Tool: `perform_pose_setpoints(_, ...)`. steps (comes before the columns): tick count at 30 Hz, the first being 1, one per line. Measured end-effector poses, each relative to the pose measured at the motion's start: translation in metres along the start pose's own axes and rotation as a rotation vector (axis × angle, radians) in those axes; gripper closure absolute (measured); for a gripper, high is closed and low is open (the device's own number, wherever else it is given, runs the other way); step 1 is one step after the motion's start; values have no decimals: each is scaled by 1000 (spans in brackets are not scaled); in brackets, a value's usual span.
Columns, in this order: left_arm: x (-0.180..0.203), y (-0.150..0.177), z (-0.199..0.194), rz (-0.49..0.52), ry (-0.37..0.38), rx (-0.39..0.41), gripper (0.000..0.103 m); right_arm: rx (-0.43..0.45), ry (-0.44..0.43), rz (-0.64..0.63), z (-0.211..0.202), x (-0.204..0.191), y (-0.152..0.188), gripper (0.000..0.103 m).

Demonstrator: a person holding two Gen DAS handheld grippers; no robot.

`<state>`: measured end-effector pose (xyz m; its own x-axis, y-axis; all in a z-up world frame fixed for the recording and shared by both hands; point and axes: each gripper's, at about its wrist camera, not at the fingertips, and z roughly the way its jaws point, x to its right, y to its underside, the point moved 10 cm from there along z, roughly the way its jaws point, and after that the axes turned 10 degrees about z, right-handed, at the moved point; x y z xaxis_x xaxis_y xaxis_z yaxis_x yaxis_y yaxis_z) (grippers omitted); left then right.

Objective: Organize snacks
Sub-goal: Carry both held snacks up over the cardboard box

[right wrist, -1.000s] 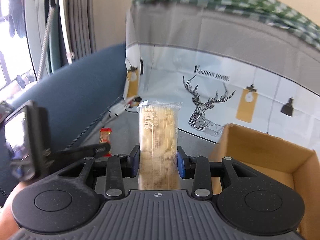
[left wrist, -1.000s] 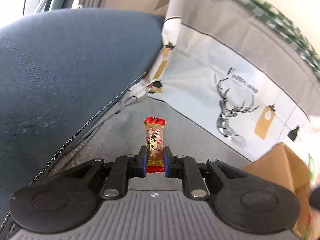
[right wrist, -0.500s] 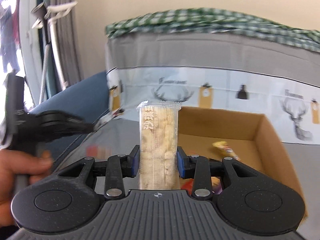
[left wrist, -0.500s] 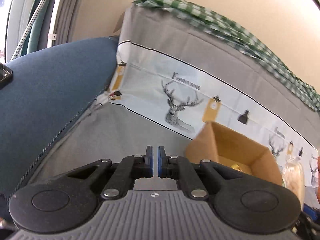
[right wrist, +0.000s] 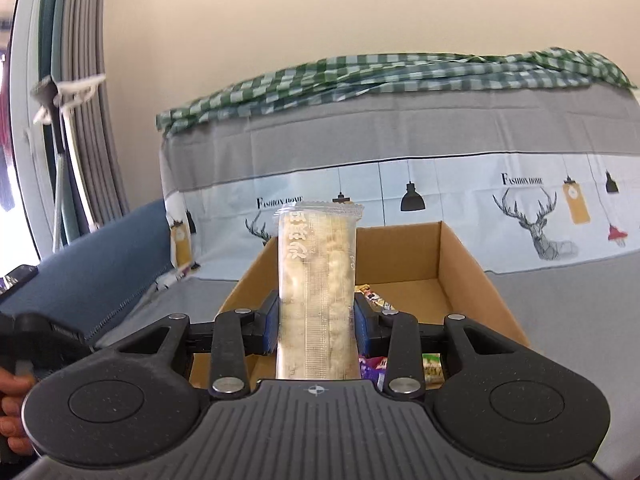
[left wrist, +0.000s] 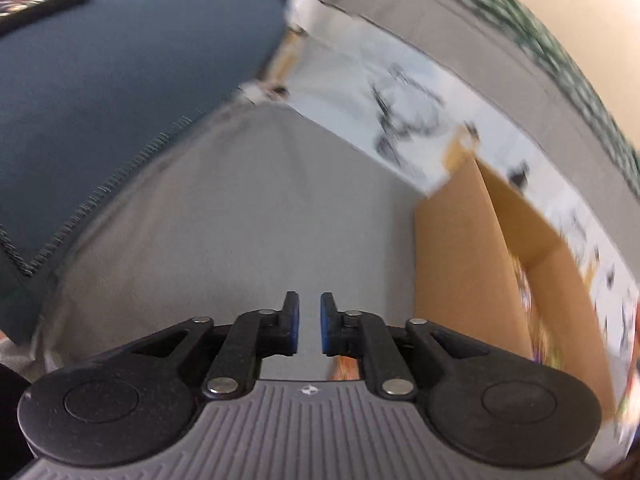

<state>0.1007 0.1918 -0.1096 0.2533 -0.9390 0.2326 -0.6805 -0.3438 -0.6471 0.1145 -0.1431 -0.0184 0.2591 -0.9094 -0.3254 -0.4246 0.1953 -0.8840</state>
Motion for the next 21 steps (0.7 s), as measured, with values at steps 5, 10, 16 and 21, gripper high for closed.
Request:
perform_pose_setpoints(5, 51, 42, 26, 261, 40, -55, 54, 15, -24, 5, -2, 3, 7, 65)
perform_pose_setpoints(10, 68, 70, 53, 387, -18, -91, 55, 18, -11, -26, -7, 7, 15, 65)
perform_pose_setpoints(16, 72, 73, 60, 461, -66, -63, 85, 17, 37, -30, -8, 21, 17, 65)
perform_pose_setpoints(21, 62, 56, 44, 383, -70, -9, 86, 33, 73, -4, -11, 34, 4, 65)
